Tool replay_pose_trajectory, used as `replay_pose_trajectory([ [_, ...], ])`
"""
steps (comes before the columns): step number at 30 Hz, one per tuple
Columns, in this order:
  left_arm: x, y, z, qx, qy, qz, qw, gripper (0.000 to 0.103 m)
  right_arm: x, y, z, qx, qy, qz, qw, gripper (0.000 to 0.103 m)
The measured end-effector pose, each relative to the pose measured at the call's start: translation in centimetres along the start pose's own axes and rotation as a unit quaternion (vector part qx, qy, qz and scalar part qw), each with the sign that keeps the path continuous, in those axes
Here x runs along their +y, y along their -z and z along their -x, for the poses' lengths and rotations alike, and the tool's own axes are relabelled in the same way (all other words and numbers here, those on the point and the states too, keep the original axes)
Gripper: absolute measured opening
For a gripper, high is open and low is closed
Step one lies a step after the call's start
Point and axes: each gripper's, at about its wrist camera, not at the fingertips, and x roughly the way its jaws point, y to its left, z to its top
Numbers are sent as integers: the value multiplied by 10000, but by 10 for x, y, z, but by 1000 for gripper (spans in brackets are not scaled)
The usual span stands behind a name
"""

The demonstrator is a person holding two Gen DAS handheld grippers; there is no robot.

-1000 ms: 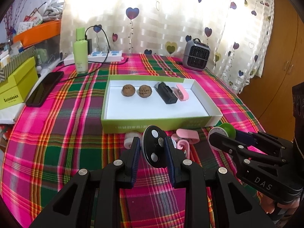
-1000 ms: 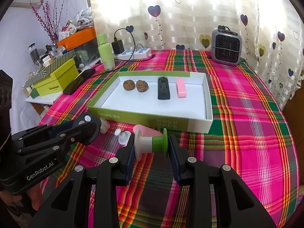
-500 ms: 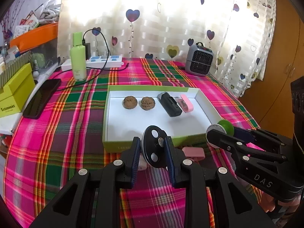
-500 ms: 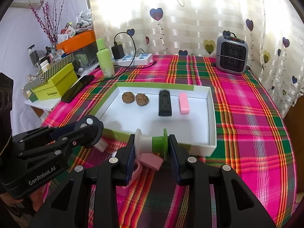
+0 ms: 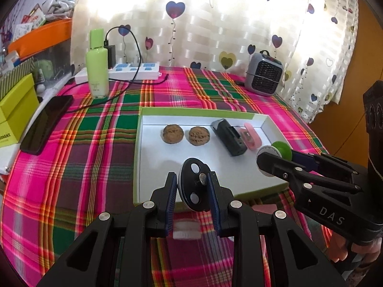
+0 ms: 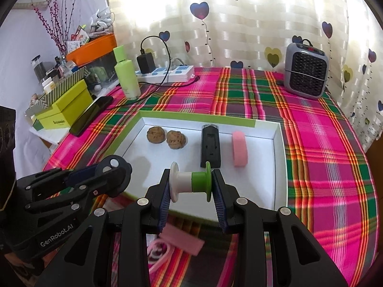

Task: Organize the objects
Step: 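Lower the spool and black disc into the box and open both tools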

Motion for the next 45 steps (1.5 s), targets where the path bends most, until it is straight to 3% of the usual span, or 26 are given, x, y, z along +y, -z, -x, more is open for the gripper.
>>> replay_pose_trajectory([
  [19,8,-16,-35,217,-112,-26,9997,24,-4,-22,-45,334,-258,192,9989,34],
  [45,13,-31,-63,345,-157,-164,9991,24,1,-15,-50,397,-264,359,9982,34],
])
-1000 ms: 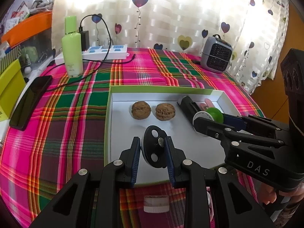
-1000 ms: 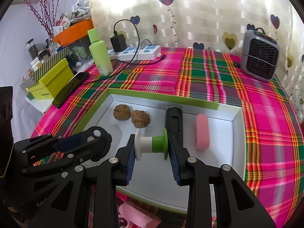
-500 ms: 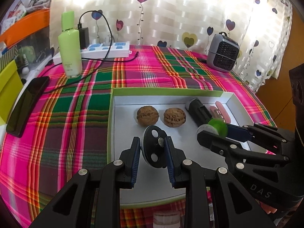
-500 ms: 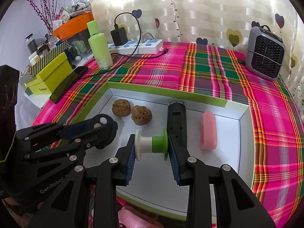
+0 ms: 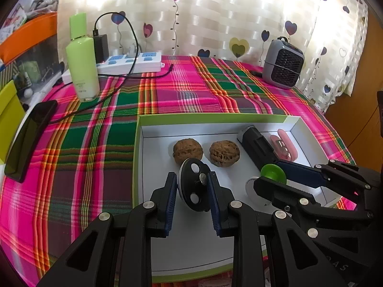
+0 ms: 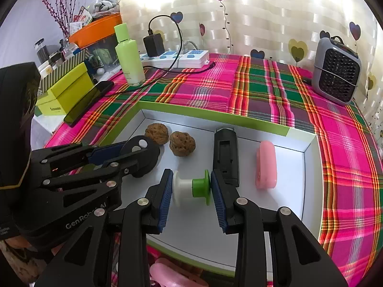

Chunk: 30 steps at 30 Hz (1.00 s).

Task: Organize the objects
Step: 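Lower the spool and black disc into the box and open both tools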

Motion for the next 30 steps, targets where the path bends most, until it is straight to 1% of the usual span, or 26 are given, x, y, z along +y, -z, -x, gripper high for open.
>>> replay_pose_trajectory([
  [21,-1,-2,-3,-14,-58,-43,10000,25,-3,2,2,-49,-88,-103,9999,34],
  [30,-3,-1,-1,-12,-21,-60,10000,32,-5,2,8,-124,-69,-138,9998,34],
])
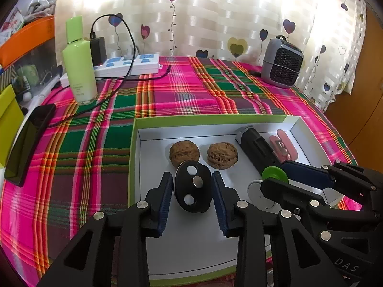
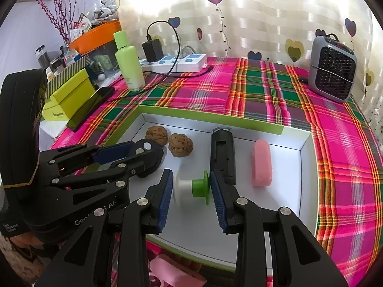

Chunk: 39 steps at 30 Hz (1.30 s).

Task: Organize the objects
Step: 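Lower the spool and black disc into the box and open both tools, then withdraw both open tools from the box toward the remaining items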

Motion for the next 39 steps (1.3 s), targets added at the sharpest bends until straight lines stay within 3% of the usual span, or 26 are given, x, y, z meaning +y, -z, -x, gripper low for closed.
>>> replay_pose_trajectory([
  [8,2,1,10,-84,-20,72,9999,39,-1,2,9,-131,41,-53,9999,43],
  [39,6,56,82,-462,72,180,9987,41,29,43,55,-475,254,-335,9980,44],
])
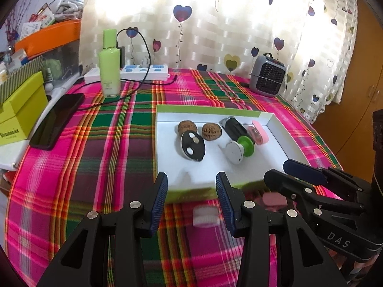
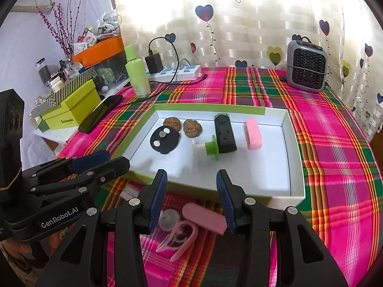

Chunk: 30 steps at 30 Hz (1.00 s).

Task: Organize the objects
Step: 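Withdraw both open tools from the box toward the remaining items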

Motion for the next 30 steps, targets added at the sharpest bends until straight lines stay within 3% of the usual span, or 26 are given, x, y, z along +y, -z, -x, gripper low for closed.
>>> replay_pose_trajectory([
  [19,1,28,21,93,-141,-37,9999,41,16,29,21,26,169,106,9998,44],
  [30,5,42,21,117,-60,187,9997,42,13,45,22,213,143,44,9997,44],
])
